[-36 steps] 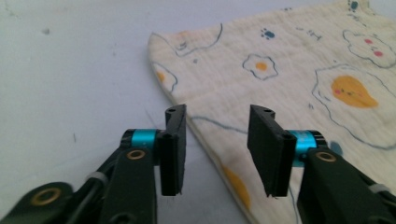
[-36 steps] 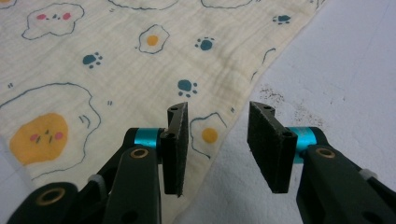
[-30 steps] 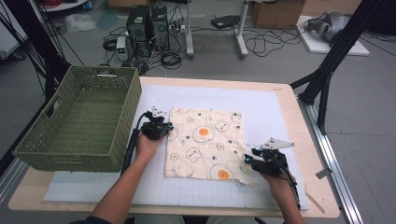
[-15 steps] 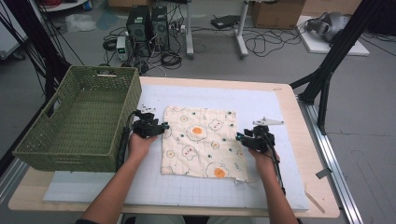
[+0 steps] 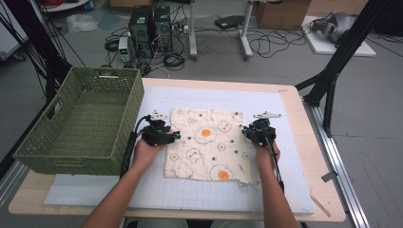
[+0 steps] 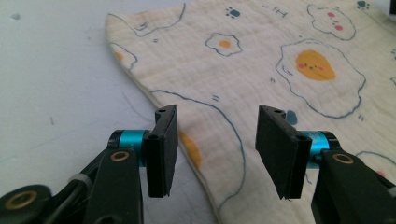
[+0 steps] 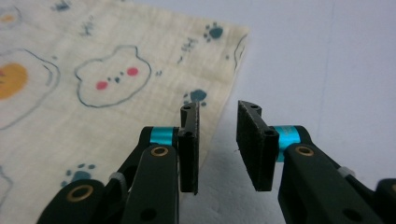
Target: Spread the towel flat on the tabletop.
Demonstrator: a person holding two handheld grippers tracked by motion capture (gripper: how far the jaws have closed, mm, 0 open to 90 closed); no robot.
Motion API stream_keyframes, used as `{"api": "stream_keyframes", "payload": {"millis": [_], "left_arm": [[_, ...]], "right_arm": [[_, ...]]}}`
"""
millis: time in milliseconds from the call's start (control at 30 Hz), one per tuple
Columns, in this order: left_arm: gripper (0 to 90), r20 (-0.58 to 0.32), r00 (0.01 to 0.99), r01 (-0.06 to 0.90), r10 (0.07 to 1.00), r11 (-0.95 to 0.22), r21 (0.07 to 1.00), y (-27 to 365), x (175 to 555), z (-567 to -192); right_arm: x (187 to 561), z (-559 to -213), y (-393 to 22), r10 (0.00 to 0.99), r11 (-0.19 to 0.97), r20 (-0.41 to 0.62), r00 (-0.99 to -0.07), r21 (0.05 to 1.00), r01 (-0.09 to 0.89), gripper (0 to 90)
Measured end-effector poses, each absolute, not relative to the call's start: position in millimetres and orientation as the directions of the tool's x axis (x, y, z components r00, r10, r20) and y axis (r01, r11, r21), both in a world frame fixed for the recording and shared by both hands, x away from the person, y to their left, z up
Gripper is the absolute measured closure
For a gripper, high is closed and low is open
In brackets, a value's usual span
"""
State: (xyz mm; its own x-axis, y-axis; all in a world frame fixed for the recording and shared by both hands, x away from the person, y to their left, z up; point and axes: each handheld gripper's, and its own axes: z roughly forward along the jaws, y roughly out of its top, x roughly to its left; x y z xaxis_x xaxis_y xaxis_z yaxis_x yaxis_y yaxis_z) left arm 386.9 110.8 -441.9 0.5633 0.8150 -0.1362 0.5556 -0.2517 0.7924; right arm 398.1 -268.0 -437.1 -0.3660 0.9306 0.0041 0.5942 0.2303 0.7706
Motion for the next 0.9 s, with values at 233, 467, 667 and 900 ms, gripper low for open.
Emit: {"api": "stream_keyframes", "payload": {"millis": [233,467,667,900], "left_arm": [[70.9,-0.055,0.578,0.516,0.814,-0.313,0.797,112.7,376.8,-451.2],[59.3,-0.06,0.533,0.529,0.844,-0.277,0.802,115.3,375.8,-450.7],[50.5,-0.108,0.541,0.524,0.834,-0.234,0.819,127.0,365.9,-448.3],[42.5,-0.168,0.568,0.482,0.806,-0.16,0.861,136.3,355.0,-439.4]], "right_arm": [[365.8,-424.6,-283.7,0.896,0.243,0.034,-0.442,0.796,0.554,63.3],[315.4,-434.0,-282.7,0.838,0.337,0.02,-0.545,0.767,0.545,55.5],[303.9,-445.0,-274.6,0.796,0.407,0.018,-0.605,0.723,0.558,69.2],[299.4,-439.8,-276.9,0.813,0.428,-0.026,-0.582,0.704,0.566,59.4]]}}
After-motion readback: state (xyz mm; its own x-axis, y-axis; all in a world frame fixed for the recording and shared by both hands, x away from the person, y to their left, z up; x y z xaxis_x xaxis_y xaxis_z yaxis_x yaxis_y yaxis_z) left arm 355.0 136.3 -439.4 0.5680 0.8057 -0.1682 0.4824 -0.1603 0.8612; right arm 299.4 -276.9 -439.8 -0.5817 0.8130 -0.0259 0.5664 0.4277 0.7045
